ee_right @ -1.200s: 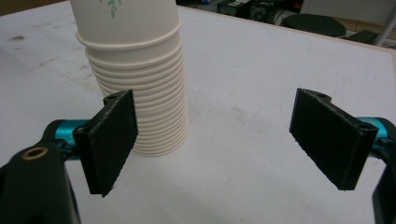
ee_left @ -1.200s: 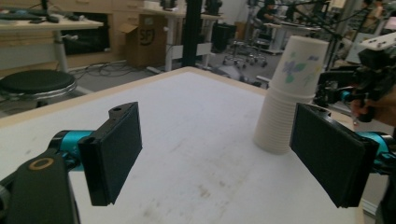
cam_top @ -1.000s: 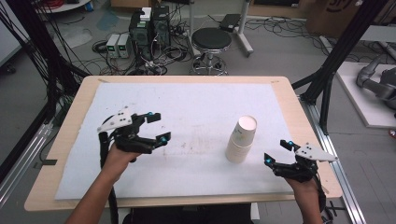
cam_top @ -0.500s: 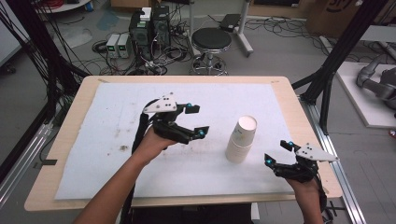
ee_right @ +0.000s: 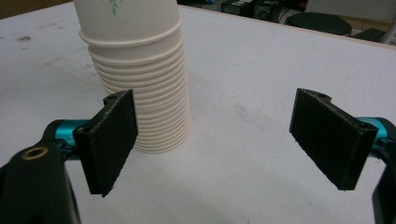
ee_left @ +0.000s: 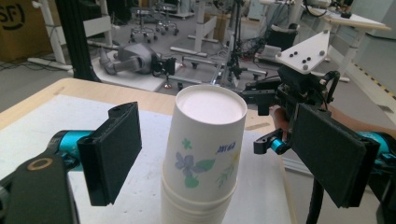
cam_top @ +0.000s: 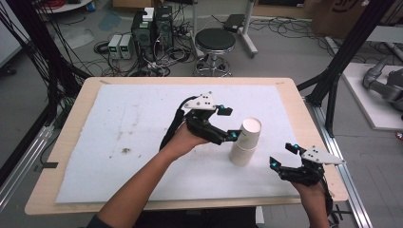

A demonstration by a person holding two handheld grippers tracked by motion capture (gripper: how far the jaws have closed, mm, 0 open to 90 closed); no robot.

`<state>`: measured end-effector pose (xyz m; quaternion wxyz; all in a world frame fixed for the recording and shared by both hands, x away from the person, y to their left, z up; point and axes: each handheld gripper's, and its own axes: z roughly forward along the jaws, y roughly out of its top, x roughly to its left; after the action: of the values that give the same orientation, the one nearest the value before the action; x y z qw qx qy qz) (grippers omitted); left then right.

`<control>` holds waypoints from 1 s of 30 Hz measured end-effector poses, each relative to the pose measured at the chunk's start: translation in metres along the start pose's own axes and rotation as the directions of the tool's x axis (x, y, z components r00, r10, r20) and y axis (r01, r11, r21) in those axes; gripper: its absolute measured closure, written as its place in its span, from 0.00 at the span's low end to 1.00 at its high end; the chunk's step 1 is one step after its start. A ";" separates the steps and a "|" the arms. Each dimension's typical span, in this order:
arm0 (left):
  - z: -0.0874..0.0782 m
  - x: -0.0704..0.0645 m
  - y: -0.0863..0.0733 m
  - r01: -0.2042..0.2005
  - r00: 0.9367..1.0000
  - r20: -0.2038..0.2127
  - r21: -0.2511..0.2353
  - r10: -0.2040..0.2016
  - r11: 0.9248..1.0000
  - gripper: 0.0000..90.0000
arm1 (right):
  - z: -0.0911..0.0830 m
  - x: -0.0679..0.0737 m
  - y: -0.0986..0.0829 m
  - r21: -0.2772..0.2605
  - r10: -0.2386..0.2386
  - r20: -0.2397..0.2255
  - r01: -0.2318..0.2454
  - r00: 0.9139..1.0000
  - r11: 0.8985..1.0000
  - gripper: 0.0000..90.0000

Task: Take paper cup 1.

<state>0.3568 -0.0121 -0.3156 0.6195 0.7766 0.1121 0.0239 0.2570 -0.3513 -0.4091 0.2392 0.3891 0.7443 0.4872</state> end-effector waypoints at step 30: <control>0.058 0.008 -0.007 0.011 1.000 0.020 0.109 -0.013 0.994 0.34 | -0.001 -0.001 0.000 -0.001 0.000 -0.011 0.000 1.000 1.000 0.18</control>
<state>0.3738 -0.0644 -0.3361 0.5775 0.8087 0.1115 0.0063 0.2567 -0.3527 -0.4087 0.2352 0.3864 0.7453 0.4899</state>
